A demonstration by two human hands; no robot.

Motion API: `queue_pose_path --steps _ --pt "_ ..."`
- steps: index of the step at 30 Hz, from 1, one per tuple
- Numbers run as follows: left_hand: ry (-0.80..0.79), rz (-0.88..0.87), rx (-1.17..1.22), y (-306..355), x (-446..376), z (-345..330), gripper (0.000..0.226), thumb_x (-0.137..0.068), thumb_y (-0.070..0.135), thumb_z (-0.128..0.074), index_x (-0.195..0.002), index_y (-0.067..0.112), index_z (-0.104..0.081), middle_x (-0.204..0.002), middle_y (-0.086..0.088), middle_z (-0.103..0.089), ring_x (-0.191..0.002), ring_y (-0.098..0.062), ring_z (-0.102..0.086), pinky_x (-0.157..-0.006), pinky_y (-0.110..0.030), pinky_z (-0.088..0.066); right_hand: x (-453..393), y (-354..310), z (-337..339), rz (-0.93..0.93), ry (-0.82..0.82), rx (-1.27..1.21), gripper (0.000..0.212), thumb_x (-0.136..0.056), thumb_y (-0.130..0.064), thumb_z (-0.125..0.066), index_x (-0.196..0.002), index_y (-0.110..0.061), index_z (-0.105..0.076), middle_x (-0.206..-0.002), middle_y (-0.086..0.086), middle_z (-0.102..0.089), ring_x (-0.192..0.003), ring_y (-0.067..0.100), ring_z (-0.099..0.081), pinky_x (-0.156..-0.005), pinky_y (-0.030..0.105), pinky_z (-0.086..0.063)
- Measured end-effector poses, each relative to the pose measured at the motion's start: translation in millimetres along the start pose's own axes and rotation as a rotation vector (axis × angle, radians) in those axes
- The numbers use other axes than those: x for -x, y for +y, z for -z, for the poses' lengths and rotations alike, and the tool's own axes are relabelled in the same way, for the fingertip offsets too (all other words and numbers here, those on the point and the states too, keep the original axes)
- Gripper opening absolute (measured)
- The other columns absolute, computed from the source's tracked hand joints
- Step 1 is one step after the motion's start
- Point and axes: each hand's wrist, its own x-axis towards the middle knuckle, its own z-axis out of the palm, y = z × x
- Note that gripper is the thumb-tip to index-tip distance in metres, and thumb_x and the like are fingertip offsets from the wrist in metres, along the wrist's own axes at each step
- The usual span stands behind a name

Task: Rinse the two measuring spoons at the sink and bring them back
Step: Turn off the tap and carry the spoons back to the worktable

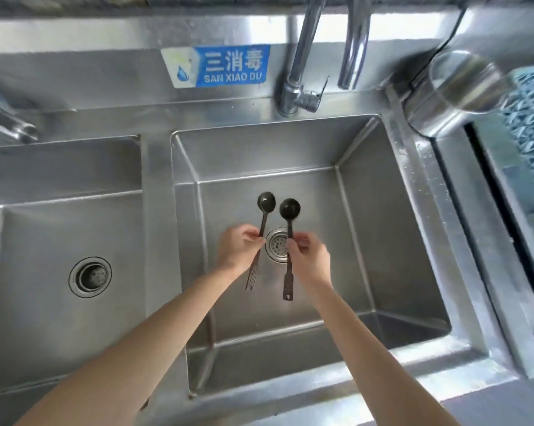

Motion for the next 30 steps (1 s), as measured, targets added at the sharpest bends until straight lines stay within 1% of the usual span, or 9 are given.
queue_pose_path --steps 3,5,10,14,17,20,24,28,30 --pt "0.062 -0.184 0.010 39.1 17.5 26.5 0.014 -0.079 0.012 -0.077 -0.092 0.017 -0.078 -0.077 0.011 -0.074 -0.069 0.003 -0.068 -0.068 -0.008 -0.053 20.1 -38.2 26.6 0.244 0.153 -0.013 0.014 -0.091 -0.026 -0.067 -0.091 -0.040 -0.063 -0.077 -0.023 -0.072 -0.076 -0.003 -0.070 -0.069 0.011 -0.053" --pt "0.075 -0.182 -0.094 52.8 23.6 37.4 0.012 -0.078 0.008 -0.074 -0.086 0.017 -0.078 -0.075 0.007 -0.075 -0.071 -0.001 -0.071 -0.069 -0.015 -0.055 23.7 -47.3 36.5 0.261 0.185 0.085 0.008 -0.089 -0.023 -0.066 -0.096 -0.027 -0.068 -0.087 -0.014 -0.074 -0.079 0.008 -0.070 -0.073 0.023 -0.056" --pt "0.086 -0.094 -0.896 76.9 28.6 69.1 0.026 -0.082 0.001 -0.060 -0.106 0.009 -0.067 -0.103 -0.015 -0.071 -0.099 -0.037 -0.070 -0.079 -0.037 -0.055 17.2 -47.5 78.1 -0.227 0.077 0.466 0.024 -0.087 -0.013 -0.056 -0.106 -0.007 -0.070 -0.113 0.020 -0.069 -0.102 0.042 -0.068 -0.082 0.037 -0.055" --pt "0.090 -0.101 -0.813 97.6 30.3 82.3 0.019 -0.071 0.002 -0.063 -0.085 0.011 -0.071 -0.089 -0.013 -0.070 -0.092 -0.038 -0.070 -0.071 -0.034 -0.054 22.1 -62.3 106.5 -0.132 0.118 0.430 0.012 -0.081 -0.014 -0.058 -0.078 -0.010 -0.068 -0.090 0.014 -0.069 -0.080 0.040 -0.063 -0.068 0.031 -0.049" --pt "0.124 -0.109 -0.659 105.9 37.3 85.6 0.003 -0.067 0.008 -0.062 -0.064 0.008 -0.063 -0.060 -0.006 -0.063 -0.075 -0.033 -0.070 -0.057 -0.027 -0.047 27.5 -74.1 114.9 0.003 0.175 0.342 0.015 -0.083 -0.019 -0.060 -0.088 -0.019 -0.074 -0.080 0.000 -0.067 -0.077 0.031 -0.059 -0.069 0.030 -0.047" --pt "0.061 -0.184 -0.393 111.6 42.5 86.4 0.008 -0.071 0.018 -0.071 -0.074 0.013 -0.076 -0.061 -0.002 -0.071 -0.063 -0.018 -0.068 -0.058 -0.025 -0.048 35.8 -80.5 112.8 0.180 0.257 0.248 0.015 -0.086 -0.020 -0.061 -0.095 -0.022 -0.074 -0.087 -0.005 -0.071 -0.078 0.022 -0.060 -0.070 0.030 -0.048" --pt "0.093 -0.124 -0.708 111.3 55.6 93.1 0.015 -0.072 0.007 -0.065 -0.083 0.012 -0.073 -0.086 -0.014 -0.070 -0.084 -0.035 -0.069 -0.068 -0.029 -0.050 36.6 -67.3 121.6 -0.136 0.083 0.422 0.020 -0.087 -0.024 -0.063 -0.089 -0.008 -0.075 -0.091 0.009 -0.069 -0.084 0.035 -0.068 -0.076 0.037 -0.060" --pt "0.046 -0.199 -0.590 107.5 68.6 105.2 0.020 -0.068 0.007 -0.061 -0.054 0.007 -0.047 -0.053 -0.008 -0.046 -0.058 -0.030 -0.046 -0.053 -0.028 -0.036 48.1 -58.8 132.1 -0.074 0.088 0.327 0.018 -0.080 -0.017 -0.065 -0.085 -0.006 -0.077 -0.077 0.010 -0.075 -0.074 0.037 -0.068 -0.070 0.038 -0.061" --pt "-0.003 -0.212 -0.435 107.8 79.3 111.9 0.012 -0.072 0.011 -0.070 -0.064 0.018 -0.076 -0.057 0.000 -0.065 -0.058 -0.019 -0.058 -0.060 -0.024 -0.045 57.6 -58.9 135.3 -0.008 0.105 0.269 0.014 -0.082 -0.019 -0.069 -0.089 -0.010 -0.079 -0.085 0.007 -0.081 -0.084 0.034 -0.073 -0.081 0.042 -0.064"
